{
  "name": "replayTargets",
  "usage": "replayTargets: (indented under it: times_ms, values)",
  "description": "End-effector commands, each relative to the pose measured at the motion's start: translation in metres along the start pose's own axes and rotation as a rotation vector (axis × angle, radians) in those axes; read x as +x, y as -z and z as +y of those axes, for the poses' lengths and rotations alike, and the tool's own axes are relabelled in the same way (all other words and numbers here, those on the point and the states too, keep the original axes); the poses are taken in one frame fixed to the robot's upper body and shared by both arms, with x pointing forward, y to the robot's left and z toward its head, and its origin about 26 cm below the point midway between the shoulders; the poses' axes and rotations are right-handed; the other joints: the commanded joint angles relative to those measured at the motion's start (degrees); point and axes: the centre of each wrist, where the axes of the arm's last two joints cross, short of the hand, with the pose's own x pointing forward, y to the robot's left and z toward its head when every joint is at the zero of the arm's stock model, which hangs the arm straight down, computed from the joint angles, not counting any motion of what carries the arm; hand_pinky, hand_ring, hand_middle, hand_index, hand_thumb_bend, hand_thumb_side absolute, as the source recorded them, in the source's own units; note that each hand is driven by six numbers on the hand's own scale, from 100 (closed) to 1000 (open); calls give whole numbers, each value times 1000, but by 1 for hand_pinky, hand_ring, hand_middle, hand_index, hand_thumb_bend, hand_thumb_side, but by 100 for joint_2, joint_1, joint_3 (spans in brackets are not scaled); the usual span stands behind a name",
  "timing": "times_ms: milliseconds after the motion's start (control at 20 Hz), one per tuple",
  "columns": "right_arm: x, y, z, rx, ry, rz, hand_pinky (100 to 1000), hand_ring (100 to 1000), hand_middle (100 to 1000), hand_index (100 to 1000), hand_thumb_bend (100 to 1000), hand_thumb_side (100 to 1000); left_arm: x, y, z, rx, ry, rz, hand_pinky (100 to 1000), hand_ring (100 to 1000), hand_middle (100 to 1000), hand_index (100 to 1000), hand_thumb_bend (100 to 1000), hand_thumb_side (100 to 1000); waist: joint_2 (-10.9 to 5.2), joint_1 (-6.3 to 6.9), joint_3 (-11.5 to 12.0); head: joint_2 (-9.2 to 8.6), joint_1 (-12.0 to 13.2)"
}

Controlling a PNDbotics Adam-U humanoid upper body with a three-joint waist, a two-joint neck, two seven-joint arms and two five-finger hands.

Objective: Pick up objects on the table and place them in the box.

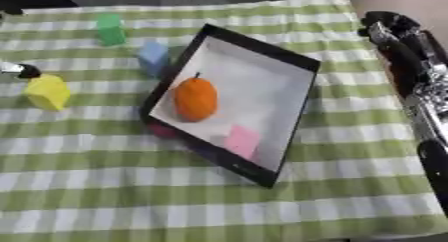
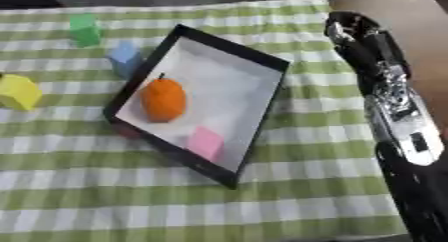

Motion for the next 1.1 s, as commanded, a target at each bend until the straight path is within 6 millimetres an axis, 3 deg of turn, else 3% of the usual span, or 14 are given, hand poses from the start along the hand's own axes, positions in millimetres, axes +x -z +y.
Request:
replayTargets:
  times_ms: [50,250,350,700,1050,1100]
  values:
    - [12,4,-4,5,-23,-37,968,779,728,740,123,441,-15,-7,8,-27,25,31,856,846,821,877,756,364,-138,-10,-18,-16,31]
    - [12,3,-5,2,-23,-36,968,779,727,740,125,442,-27,-8,3,-122,25,15,866,860,823,856,733,140,-92,-30,-52,-16,79]
    - [12,4,-4,2,-23,-35,968,779,727,740,125,443,-33,-10,3,-162,17,9,868,860,818,850,725,105,-65,-41,-66,-16,91]
    - [11,4,-3,4,-23,-31,968,778,726,740,126,447,-34,-14,17,-116,23,-27,869,858,815,838,721,100,30,-77,-99,-16,93]
    - [11,4,-3,5,-23,-31,968,778,726,740,126,447,-34,-13,17,-92,30,-39,869,858,815,838,721,100,44,-82,-108,-16,93]
    - [11,4,-2,8,-24,-30,967,778,726,740,127,452,-33,-12,16,-100,35,-42,869,872,813,828,686,100,73,-82,-137,-16,162]
